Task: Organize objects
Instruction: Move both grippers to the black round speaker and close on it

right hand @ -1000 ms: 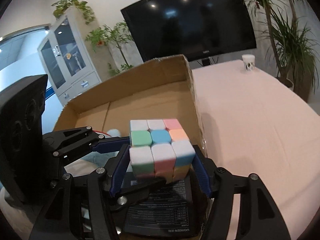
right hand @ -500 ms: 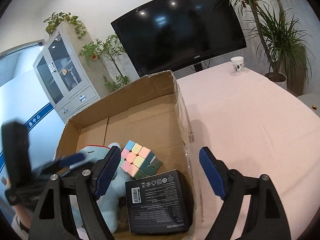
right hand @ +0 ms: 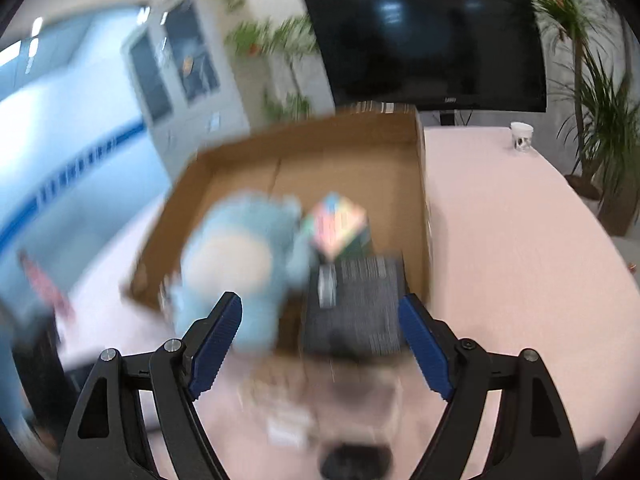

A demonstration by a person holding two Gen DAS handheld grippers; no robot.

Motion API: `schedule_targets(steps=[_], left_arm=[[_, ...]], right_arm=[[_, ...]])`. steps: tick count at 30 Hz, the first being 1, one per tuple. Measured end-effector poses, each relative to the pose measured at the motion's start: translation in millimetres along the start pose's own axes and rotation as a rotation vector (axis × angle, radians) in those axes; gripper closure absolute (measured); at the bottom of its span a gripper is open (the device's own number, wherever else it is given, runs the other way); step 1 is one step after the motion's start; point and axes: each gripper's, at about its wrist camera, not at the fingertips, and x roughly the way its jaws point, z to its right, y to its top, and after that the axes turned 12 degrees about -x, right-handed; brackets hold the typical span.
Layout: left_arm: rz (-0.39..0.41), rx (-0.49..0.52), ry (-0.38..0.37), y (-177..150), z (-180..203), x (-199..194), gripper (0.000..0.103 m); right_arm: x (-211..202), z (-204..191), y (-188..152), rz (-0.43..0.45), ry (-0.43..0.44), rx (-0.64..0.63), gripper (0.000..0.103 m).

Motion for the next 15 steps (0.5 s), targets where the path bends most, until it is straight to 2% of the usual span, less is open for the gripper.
schedule_targets(steps=[4, 6, 8, 9, 11, 13, 15], left_arm=[[-0.024, -0.041, -0.024, -23, -17, -5, 0.011], [-0.041, -0.054, -0.043, -25, -23, -1, 0.011], [-0.051, -0.067, -0.06, -28, -27, -2, 0.011], [-0.053, -0.07, -0.072, -29, -28, -4, 0.011], [-0.043, -0.068, -0.093, -34, -29, -15, 0.011], [-0.038, -0.061, -0.111, -39, -30, -26, 0.011], [-0.062, -0.055, -0.148, -47, -30, -37, 0.011]], right_arm=[[-5, -8, -66, -0.096, -0.02, -0.009, 0.023], [0, -12, -88, -0.129, -0.043, -0.011, 0.032], [11, -13, -102, -0.176, -0.058, -0.003, 0.047], [18, -12, -107, -0.206, -0.071, -0.003, 0.047], [17, -18, -113, -0.207, -0.083, -0.021, 0.048], [11, -35, -115, -0.218, -0.045, -0.065, 0.048], [6, -62, -121, -0.219, 0.032, -0.139, 0.048]])
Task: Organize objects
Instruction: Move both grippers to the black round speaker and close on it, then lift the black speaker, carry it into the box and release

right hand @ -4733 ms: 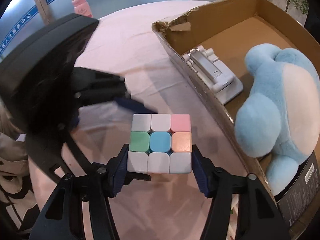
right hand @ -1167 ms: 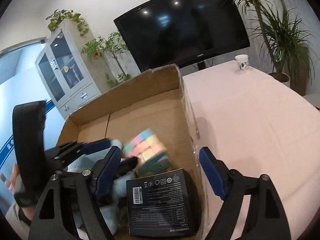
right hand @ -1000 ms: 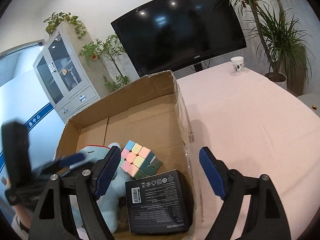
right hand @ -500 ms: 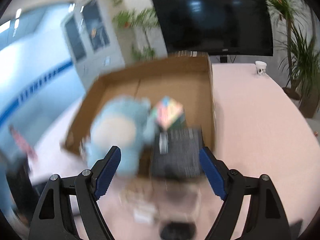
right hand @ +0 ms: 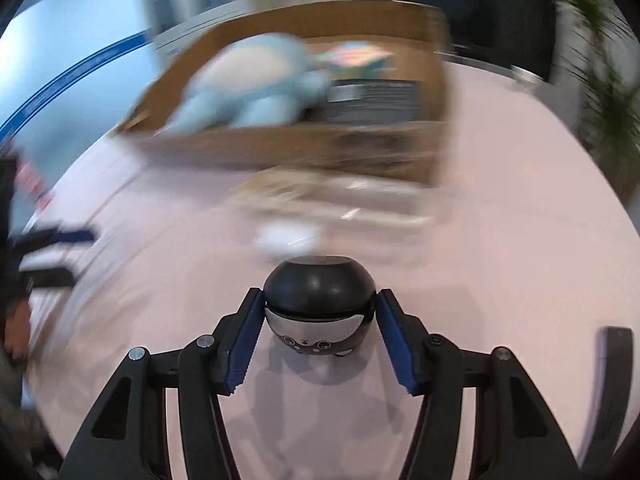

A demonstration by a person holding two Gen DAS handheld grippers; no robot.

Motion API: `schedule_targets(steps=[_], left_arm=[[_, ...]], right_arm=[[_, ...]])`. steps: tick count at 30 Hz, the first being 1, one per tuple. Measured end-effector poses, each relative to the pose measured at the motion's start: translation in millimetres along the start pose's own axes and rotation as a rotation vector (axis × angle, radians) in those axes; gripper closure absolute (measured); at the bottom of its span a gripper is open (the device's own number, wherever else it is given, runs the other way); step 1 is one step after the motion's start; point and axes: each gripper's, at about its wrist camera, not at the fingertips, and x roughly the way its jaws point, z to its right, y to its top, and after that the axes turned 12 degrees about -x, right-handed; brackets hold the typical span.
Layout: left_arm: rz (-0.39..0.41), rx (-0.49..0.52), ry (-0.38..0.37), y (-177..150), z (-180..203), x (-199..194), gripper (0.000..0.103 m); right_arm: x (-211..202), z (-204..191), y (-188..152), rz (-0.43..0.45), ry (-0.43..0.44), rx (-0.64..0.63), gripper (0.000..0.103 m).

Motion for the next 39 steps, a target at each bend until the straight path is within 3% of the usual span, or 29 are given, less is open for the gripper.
schedule_targets(steps=[4, 9, 14, 15, 16, 17, 29, 39], left_arm=[[-0.086, 0.01, -0.076, -23, 6, -13, 0.011], [-0.163, 0.007, -0.087, -37, 12, -12, 0.011], [-0.225, -0.007, -0.088, -37, 15, 10, 0.013], [-0.23, -0.005, -0.078, -36, 16, 14, 0.017], [-0.234, -0.003, -0.064, -36, 18, 17, 0.032], [-0.233, 0.002, -0.048, -35, 21, 20, 0.034], [-0.209, -0.006, -0.036, -34, 17, 15, 0.035], [-0.176, 0.011, -0.063, -17, 4, -8, 0.035]], right_arm=[[-4, -63, -8, 0.048, 0.183, -0.126, 0.047], [1, -113, -14, 0.085, 0.353, -0.195, 0.046], [6, -127, -17, 0.052, 0.327, -0.262, 0.043], [5, -126, -18, 0.053, 0.325, -0.267, 0.043], [4, -121, -19, 0.06, 0.326, -0.256, 0.043], [3, -118, -19, 0.07, 0.33, -0.244, 0.043], [9, -110, -11, 0.04, 0.339, -0.221, 0.048], [5, -128, 15, 0.028, 0.274, -0.232, 0.048]])
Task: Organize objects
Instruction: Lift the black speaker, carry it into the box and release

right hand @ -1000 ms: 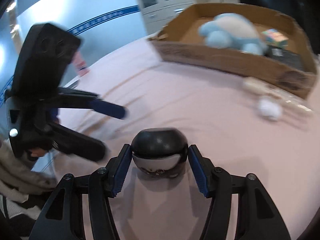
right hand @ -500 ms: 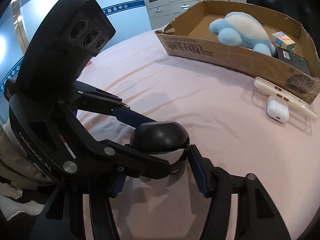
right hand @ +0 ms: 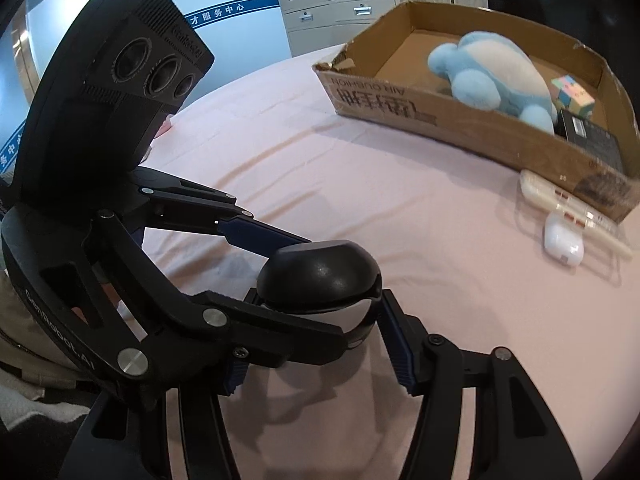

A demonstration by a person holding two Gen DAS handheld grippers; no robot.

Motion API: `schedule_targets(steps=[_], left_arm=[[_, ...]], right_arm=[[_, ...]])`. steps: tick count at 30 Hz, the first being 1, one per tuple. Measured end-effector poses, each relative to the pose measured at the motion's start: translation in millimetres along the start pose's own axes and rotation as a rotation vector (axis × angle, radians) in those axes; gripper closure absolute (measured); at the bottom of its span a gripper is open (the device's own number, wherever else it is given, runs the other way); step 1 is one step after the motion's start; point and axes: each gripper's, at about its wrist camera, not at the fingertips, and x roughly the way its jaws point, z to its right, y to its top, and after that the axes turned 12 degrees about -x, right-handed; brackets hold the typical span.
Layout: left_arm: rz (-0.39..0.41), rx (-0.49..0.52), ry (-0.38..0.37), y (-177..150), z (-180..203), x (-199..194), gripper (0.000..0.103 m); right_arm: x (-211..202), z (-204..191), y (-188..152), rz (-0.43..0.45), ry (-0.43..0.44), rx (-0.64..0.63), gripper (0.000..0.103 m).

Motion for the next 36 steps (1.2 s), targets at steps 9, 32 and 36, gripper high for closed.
schedule_targets(steps=[9, 32, 36], left_arm=[[0.043, 0.028, 0.022, 34, 4, -24, 0.035], [0.093, 0.015, -0.015, 121, -18, -54, 0.035], [0.123, 0.038, 0.008, 132, -13, -58, 0.035]], right_arm=[[-9, 12, 31, 0.039, -0.029, -0.016, 0.048], [0, 43, 110, 0.06, -0.132, -0.101, 0.048], [-1, 52, 119, 0.076, -0.124, -0.121, 0.048]])
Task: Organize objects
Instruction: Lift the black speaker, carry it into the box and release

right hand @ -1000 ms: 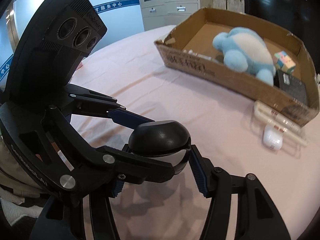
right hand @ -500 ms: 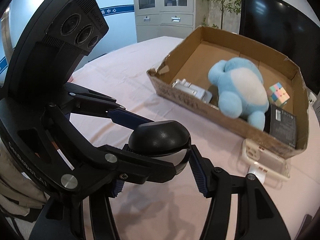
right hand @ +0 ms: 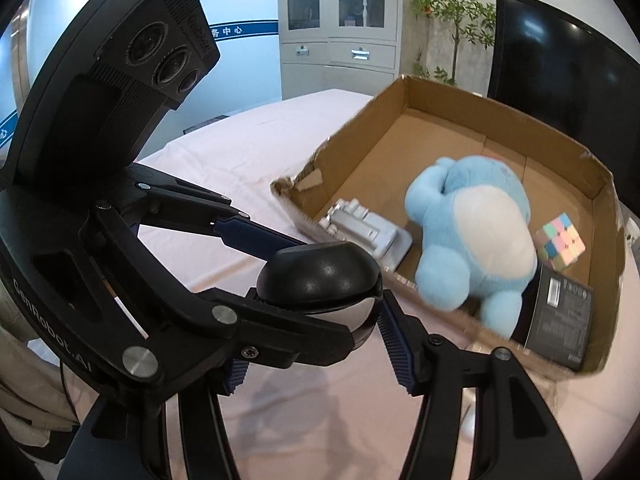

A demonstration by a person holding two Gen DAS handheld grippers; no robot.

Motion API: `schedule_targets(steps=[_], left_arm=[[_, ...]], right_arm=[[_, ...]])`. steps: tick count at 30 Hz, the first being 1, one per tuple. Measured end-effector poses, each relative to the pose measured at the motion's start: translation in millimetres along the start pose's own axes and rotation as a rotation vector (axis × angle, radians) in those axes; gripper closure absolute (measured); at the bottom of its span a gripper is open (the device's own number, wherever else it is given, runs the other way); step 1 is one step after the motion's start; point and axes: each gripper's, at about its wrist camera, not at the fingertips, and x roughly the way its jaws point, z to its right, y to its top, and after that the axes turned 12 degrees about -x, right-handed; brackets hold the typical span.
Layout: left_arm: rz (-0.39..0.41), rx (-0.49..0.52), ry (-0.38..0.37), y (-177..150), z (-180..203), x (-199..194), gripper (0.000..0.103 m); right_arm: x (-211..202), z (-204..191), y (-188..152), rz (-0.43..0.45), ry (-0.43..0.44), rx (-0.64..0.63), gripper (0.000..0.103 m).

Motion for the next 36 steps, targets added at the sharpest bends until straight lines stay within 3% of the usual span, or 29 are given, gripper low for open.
schedule_targets(steps=[4, 11, 17, 23, 27, 30, 32, 34, 36], left_arm=[[0.012, -0.001, -0.022, 20, -1, 1, 0.035], [0.041, 0.002, 0.013, 56, -13, 3, 0.035], [0.024, -0.042, 0.011, 84, -58, 23, 0.035], [0.012, -0.135, -0.034, 92, -105, 43, 0.035], [-0.003, -0.103, 0.043, 90, -108, 51, 0.035], [0.036, -0.107, 0.103, 88, -105, 49, 0.034], [0.074, -0.103, 0.138, 85, -102, 42, 0.033], [0.101, -0.099, 0.124, 85, -99, 33, 0.029], [0.152, -0.098, 0.148, 87, -94, 24, 0.026]], right_arm=[[0, 10, 12, 0.006, -0.027, -0.037, 0.048], [19, 37, 35, 0.056, -0.012, -0.023, 0.048], [62, 56, 52, 0.043, 0.017, -0.009, 0.048], [102, 65, 59, -0.005, 0.043, 0.02, 0.048], [117, 62, 58, -0.036, 0.046, 0.005, 0.048], [113, 58, 56, -0.023, 0.029, 0.012, 0.046], [103, 60, 54, -0.017, 0.009, 0.028, 0.034], [89, 62, 52, 0.003, -0.005, 0.045, 0.026], [72, 69, 48, 0.026, -0.006, 0.088, 0.026]])
